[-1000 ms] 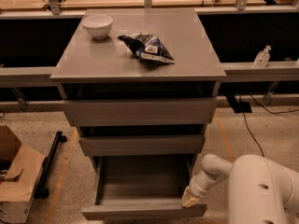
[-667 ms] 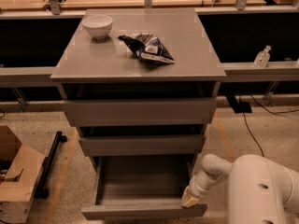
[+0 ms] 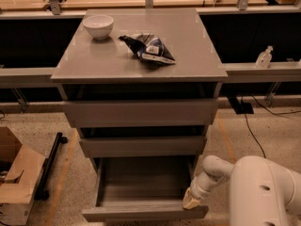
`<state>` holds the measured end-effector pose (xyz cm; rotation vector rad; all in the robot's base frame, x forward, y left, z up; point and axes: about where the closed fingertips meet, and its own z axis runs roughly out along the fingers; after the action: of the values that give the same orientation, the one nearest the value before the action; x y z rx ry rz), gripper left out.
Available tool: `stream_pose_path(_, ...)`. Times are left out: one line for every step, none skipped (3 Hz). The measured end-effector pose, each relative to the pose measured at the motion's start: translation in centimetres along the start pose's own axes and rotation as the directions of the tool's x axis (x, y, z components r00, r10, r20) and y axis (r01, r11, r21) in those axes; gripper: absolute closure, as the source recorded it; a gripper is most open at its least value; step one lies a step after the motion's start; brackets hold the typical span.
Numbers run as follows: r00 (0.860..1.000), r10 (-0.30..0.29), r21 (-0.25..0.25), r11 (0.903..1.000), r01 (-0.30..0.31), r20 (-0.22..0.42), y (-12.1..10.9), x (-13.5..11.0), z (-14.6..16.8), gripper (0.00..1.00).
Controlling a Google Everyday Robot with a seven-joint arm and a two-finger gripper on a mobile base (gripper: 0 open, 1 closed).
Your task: Close bottom drawer
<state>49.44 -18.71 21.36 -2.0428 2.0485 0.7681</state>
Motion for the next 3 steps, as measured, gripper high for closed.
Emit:
stream_pose_path(1.0, 0.0, 0.0, 1.0, 0.0, 0.0, 0.0, 0.0, 0.0, 1.0)
stream_pose_path(1.0, 0.0, 0.0, 1.0, 0.0, 0.0, 0.01, 0.0, 0.01, 0.83)
stream_pose_path(1.0, 0.0, 0.0, 1.0, 0.0, 0.0, 0.02, -0.01, 0.0, 0.83)
